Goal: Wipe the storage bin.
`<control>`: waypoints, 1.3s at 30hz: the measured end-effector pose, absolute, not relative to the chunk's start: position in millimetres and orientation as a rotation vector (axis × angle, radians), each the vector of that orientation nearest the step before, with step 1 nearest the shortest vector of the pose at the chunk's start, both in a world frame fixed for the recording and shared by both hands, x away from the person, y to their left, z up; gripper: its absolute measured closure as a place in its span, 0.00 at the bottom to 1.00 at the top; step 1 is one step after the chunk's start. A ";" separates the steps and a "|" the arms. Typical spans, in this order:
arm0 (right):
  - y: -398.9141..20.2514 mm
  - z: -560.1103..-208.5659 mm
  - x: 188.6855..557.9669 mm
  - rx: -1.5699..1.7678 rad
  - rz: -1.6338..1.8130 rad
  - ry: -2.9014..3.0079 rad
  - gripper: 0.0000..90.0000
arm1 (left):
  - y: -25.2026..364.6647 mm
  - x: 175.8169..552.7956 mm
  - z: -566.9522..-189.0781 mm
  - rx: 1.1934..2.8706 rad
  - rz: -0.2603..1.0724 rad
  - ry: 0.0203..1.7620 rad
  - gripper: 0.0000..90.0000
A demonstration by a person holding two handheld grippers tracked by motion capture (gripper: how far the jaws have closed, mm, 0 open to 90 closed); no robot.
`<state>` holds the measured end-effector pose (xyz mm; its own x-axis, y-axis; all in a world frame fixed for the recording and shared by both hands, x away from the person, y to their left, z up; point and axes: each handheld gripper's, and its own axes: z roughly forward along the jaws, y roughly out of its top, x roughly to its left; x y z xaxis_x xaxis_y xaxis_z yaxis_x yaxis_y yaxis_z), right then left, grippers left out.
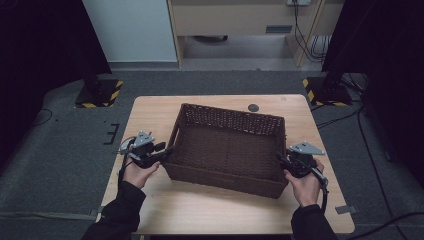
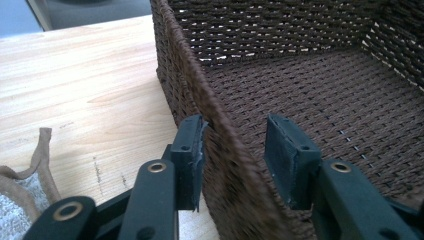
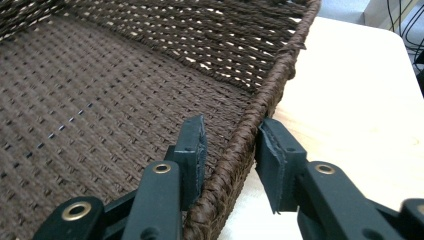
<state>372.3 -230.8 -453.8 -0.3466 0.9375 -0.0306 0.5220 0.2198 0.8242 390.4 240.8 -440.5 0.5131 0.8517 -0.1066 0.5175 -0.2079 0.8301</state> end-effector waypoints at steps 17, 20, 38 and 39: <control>-239.1 -437.4 367.7 1.340 1.155 1.875 0.54 | 226.0 359.9 -446.3 1.892 0.425 1.149 0.69; -235.8 -440.7 369.9 1.344 1.140 1.883 0.52 | 223.4 353.7 -446.9 1.885 0.403 1.150 0.68; -238.2 -458.5 380.7 1.451 0.982 1.911 0.80 | 243.5 345.9 -432.8 1.869 0.498 1.066 0.47; -238.9 -458.1 380.3 1.453 0.971 1.909 0.82 | 249.0 345.7 -432.5 1.864 0.501 1.077 0.45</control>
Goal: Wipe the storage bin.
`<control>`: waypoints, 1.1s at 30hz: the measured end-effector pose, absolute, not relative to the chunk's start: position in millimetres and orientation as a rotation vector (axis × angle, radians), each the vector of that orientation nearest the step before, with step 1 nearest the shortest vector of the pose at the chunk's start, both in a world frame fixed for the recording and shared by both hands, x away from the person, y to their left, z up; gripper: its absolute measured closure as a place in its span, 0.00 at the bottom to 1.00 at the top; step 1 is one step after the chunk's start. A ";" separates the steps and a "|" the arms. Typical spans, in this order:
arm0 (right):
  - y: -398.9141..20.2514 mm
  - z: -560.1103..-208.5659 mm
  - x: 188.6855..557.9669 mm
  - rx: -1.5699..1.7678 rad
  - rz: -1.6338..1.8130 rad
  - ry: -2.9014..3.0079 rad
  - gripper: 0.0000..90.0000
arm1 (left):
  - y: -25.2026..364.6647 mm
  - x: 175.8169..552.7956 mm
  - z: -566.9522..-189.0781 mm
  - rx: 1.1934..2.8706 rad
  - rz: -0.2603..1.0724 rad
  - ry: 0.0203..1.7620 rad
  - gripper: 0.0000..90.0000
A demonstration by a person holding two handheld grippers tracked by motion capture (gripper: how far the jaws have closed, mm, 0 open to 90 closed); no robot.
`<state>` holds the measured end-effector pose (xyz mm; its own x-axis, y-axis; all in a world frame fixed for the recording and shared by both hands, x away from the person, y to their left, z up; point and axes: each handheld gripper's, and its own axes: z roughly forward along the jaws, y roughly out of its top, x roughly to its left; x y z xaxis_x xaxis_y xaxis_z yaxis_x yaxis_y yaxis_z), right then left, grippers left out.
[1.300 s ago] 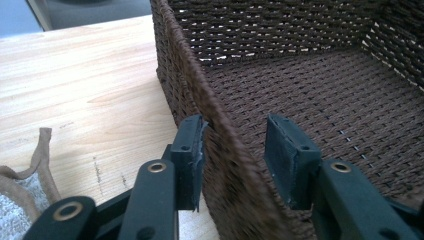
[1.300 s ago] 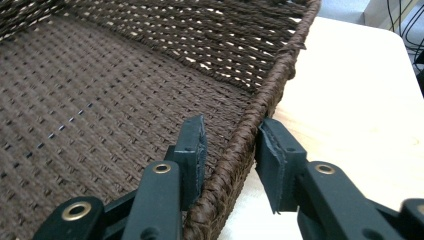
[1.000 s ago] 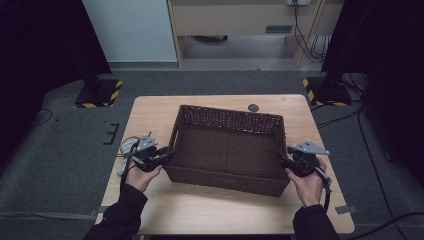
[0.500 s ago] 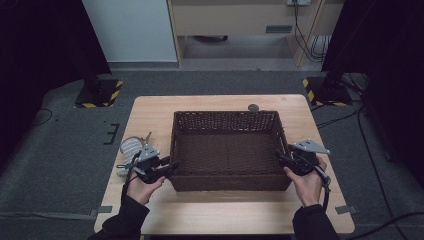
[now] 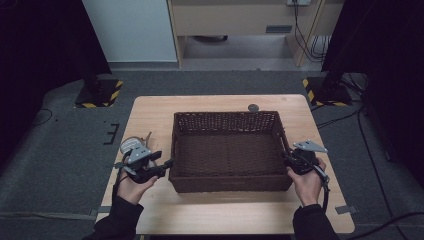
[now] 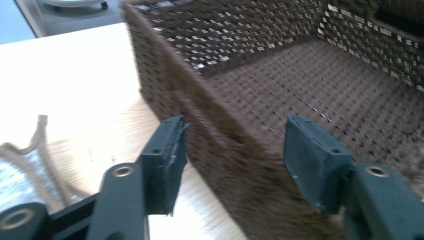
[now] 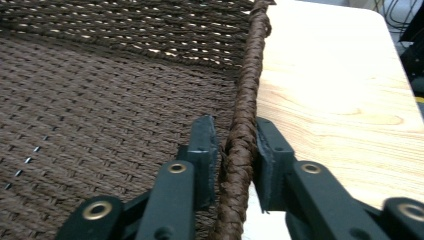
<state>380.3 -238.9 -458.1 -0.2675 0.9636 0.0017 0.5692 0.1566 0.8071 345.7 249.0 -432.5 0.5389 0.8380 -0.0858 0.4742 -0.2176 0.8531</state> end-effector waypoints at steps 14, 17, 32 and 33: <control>-249.6 -456.4 375.5 1.415 0.980 1.926 0.74 | 320.9 367.3 -458.1 1.862 0.634 1.330 0.39; -249.9 -457.0 375.7 1.403 0.986 1.920 0.68 | 329.4 374.8 -466.8 1.861 0.640 1.376 0.36; -250.2 -454.9 378.5 1.375 1.036 1.933 0.65 | 325.9 394.3 -507.8 2.011 0.613 1.405 0.40; -250.6 -455.6 379.0 1.377 1.034 1.935 0.66 | 324.2 395.0 -508.8 2.021 0.612 1.400 0.42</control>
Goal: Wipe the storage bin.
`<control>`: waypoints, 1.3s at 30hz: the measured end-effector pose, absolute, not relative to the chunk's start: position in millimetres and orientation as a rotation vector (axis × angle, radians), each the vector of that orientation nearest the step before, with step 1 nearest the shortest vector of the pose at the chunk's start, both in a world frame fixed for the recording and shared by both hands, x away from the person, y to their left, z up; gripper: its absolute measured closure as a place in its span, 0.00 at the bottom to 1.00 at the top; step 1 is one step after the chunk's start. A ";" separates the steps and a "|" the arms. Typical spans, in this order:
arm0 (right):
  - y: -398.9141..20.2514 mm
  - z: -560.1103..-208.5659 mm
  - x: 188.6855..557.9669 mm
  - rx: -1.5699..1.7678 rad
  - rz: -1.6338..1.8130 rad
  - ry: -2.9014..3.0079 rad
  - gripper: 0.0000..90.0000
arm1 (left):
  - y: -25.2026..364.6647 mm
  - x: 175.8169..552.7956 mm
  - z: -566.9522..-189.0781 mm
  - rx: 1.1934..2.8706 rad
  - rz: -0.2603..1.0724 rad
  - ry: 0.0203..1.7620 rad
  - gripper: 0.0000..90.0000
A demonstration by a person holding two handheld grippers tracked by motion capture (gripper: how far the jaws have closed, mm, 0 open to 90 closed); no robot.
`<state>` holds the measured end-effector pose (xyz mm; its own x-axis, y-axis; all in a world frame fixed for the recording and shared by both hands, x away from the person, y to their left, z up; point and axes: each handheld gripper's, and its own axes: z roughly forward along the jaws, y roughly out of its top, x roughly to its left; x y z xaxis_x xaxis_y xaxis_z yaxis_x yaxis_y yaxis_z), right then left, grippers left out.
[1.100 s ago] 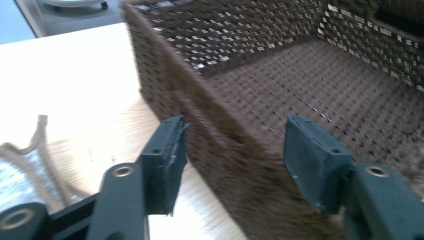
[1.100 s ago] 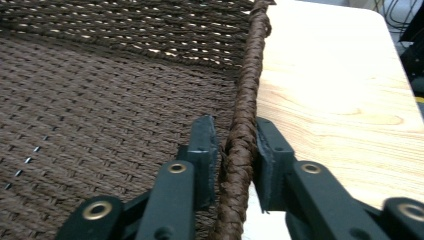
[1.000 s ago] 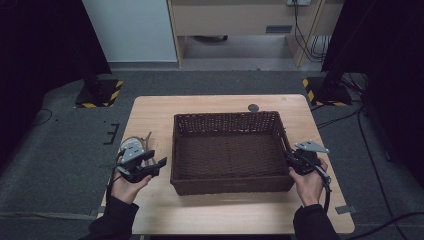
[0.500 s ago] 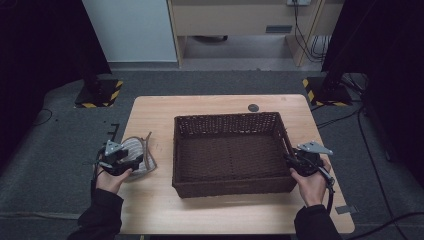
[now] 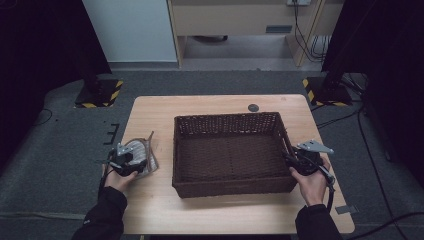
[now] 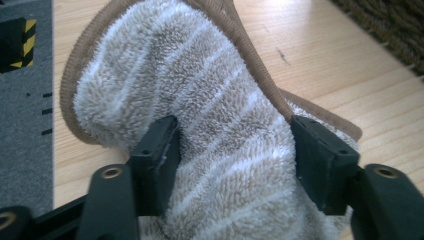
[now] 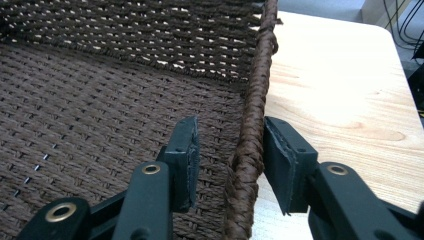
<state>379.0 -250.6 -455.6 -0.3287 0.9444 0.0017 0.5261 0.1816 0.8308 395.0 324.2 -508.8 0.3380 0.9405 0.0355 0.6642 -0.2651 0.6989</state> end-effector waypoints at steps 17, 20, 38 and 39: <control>-249.8 -464.0 385.1 1.421 0.954 1.969 0.82 | 320.4 392.4 -494.1 1.954 0.588 1.349 0.79; -249.7 -464.0 385.0 1.425 0.955 1.963 0.83 | 317.9 389.3 -477.0 1.894 0.608 1.297 0.79; -244.2 -461.8 378.6 1.399 0.981 2.006 0.83 | 262.7 415.0 -438.7 1.858 0.655 1.091 0.78; -243.9 -461.8 378.5 1.396 0.978 2.006 0.83 | 261.5 417.3 -440.1 1.857 0.655 1.091 0.78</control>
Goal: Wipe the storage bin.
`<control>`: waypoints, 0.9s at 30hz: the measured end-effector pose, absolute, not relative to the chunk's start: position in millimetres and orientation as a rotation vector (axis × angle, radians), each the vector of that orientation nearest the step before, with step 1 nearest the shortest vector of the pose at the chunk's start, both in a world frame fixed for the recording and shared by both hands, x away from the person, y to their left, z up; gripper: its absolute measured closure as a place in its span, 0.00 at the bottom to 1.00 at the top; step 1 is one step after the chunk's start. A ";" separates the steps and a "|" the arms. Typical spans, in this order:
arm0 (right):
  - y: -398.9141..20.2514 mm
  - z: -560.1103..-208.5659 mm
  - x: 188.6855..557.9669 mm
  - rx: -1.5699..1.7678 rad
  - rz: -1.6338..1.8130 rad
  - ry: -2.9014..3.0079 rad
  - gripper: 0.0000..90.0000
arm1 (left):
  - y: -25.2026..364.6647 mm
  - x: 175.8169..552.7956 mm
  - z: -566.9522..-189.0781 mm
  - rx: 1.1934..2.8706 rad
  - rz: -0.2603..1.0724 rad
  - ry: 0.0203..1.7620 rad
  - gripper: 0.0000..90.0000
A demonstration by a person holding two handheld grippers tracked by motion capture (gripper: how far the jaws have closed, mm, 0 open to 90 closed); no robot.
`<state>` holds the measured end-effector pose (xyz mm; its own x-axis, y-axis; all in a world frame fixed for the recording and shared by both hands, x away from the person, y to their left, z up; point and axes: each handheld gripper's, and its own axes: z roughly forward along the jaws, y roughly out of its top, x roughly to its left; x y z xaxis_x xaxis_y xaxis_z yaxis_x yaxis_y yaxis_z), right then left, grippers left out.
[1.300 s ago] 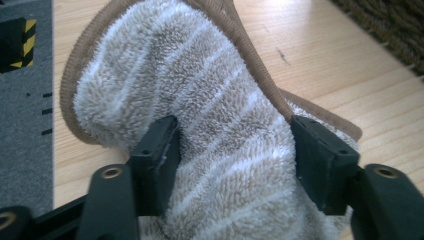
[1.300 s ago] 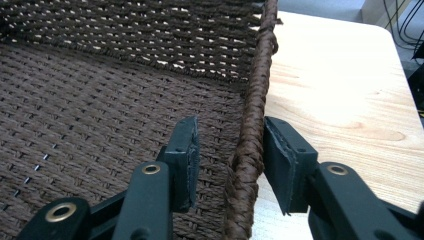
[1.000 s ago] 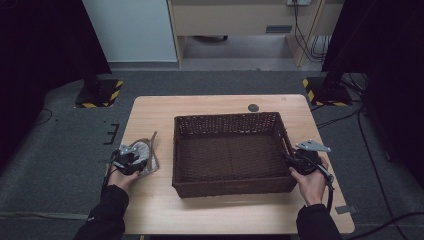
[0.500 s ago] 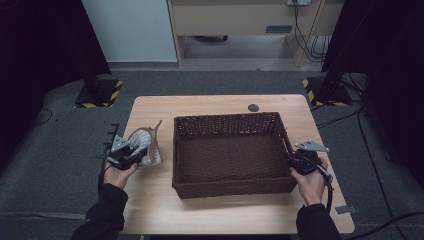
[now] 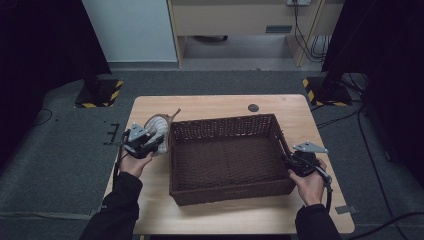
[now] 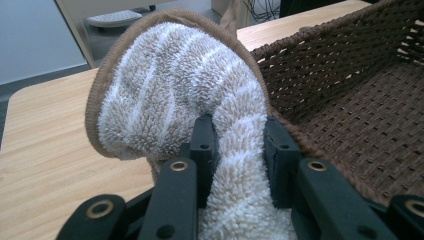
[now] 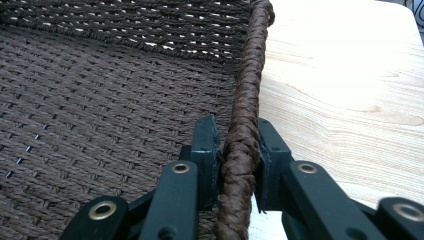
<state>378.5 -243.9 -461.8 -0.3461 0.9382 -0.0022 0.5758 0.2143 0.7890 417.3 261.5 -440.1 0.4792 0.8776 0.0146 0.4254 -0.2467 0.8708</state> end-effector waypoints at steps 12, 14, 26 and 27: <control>-243.3 -462.1 378.3 1.391 0.974 2.011 0.83 | 248.1 432.4 -495.7 2.045 0.536 1.138 0.79; -243.4 -462.0 378.3 1.389 0.973 2.011 0.83 | 250.4 432.6 -494.2 2.025 0.522 1.144 0.79; -244.0 -463.0 378.4 1.377 0.976 2.018 0.81 | 269.6 419.3 -434.5 1.790 0.593 1.032 0.79; -244.0 -463.0 378.4 1.376 0.977 2.019 0.81 | 265.0 423.1 -441.5 1.832 0.591 1.036 0.79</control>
<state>378.4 -244.0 -463.0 -0.3602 0.9328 -0.0110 0.5702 0.2295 0.7888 423.1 265.0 -441.5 0.5303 0.8473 -0.0301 0.4057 -0.2225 0.8865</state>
